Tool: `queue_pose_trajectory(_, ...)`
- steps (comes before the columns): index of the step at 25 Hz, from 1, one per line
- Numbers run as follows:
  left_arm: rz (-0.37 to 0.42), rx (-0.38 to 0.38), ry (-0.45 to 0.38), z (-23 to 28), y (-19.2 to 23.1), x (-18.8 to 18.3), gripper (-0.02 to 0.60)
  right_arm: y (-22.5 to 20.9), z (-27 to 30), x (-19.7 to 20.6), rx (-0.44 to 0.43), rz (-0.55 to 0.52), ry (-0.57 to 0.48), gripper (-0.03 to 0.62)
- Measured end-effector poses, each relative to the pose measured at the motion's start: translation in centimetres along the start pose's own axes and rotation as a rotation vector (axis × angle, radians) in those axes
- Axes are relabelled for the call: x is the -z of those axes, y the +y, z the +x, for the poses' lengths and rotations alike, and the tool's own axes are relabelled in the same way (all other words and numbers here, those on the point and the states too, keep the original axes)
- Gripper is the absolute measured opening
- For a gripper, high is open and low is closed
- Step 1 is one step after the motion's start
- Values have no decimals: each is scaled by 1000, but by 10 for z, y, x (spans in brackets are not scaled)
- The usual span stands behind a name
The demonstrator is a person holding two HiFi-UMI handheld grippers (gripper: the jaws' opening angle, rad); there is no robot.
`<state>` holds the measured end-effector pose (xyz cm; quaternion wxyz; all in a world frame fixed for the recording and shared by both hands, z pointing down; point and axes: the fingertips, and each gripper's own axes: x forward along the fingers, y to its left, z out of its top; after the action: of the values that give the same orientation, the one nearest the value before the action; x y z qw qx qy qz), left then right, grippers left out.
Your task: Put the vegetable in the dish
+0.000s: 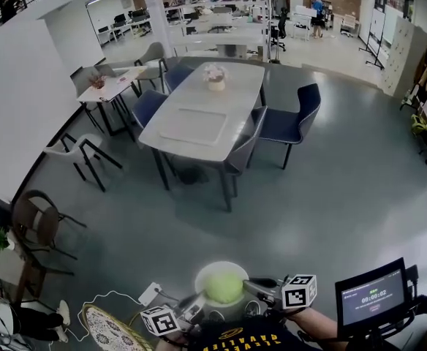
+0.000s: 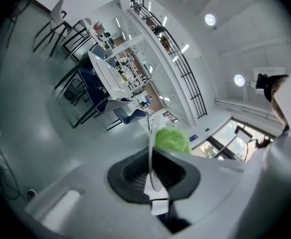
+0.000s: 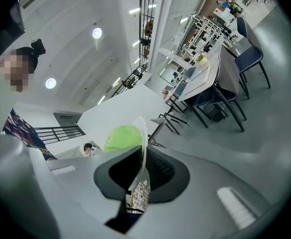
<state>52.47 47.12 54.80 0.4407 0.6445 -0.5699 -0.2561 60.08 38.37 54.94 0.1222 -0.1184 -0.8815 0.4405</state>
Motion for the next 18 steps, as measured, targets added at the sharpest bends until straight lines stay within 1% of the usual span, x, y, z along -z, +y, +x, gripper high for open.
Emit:
queue_pose_trajectory(5,-18,-29,-20,-15,-6,6,11,12,3,7,-29,3,35,21)
queue_pose_trajectory(8,-21,-40,-13,-18,-3,1,12,13,9,5,-27,7,42,20)
queue_pose_trajectory(10,-27,-28,-11,-8,7,-15,12,1,21,-6,-18,5,38,20)
queue_pose_trajectory(14,-26,23,-4,12,44,-60,12,-27,59,-39,28,-17,21,20)
queue_pose_trajectory(18,-2,73,15,11,61,-106,12,-27,95,-65,77,-41,-9,20)
